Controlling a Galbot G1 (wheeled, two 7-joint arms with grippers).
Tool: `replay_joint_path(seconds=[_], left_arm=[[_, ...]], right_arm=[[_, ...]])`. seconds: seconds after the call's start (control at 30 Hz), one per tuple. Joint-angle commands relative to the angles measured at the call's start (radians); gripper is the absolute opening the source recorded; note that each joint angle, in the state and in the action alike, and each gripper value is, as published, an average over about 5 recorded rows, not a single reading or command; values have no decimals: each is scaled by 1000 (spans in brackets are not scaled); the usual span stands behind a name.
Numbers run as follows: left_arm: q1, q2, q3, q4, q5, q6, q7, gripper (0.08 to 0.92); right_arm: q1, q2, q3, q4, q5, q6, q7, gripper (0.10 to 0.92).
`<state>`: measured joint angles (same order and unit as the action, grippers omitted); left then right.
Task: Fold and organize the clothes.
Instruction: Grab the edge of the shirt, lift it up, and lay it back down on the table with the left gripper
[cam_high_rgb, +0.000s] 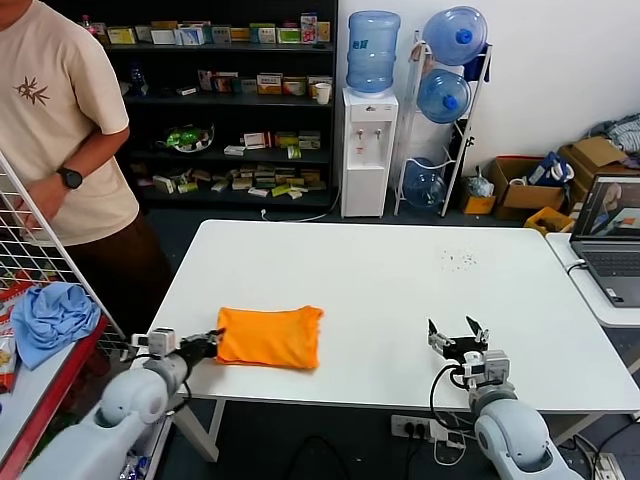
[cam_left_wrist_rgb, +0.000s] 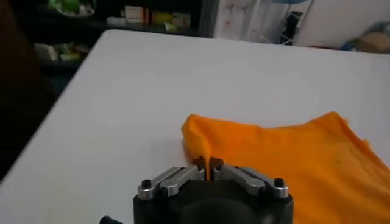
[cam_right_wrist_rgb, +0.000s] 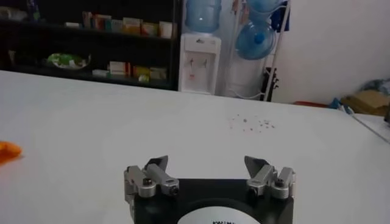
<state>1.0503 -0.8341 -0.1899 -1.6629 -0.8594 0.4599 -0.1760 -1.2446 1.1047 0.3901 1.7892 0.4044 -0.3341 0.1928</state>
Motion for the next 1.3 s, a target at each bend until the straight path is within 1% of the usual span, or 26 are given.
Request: replay_joint_path(seconds=[0.03, 0.13, 0.23, 0.43, 0.57, 0.7, 0.83, 1.03, 1.3], left_arm=[[-18, 297, -96, 116, 127, 21, -36, 129], [-39, 352, -103, 158, 164, 7, -38, 129], [-57, 388, -103, 192, 226, -16, -35, 129], [-128, 406, -91, 229, 303, -57, -46, 129], [-170, 417, -74, 194, 294, -58, -55, 129], [-170, 410, -63, 110, 271, -43, -69, 129], [-150, 364, -48, 17, 200, -6, -103, 129], [-105, 253, -19, -106, 108, 34, -160, 129], [-76, 116, 12, -207, -34, 69, -237, 129]], right_arm=[[35, 1, -53, -3, -7, 2, 1, 823], [42, 2, -59, -2, -9, 4, 1, 823], [43, 3, -57, -2, -9, 7, 2, 823], [32, 1, -49, -2, -9, 13, 2, 823], [24, 3, -43, 0, -12, 14, 4, 823], [15, 9, -35, 2, -15, 14, 5, 823], [1, 10, -26, 9, -17, 15, 5, 823], [-29, 11, -5, 15, -21, 21, 3, 823], [-50, 32, 8, 16, -46, 24, 2, 823]])
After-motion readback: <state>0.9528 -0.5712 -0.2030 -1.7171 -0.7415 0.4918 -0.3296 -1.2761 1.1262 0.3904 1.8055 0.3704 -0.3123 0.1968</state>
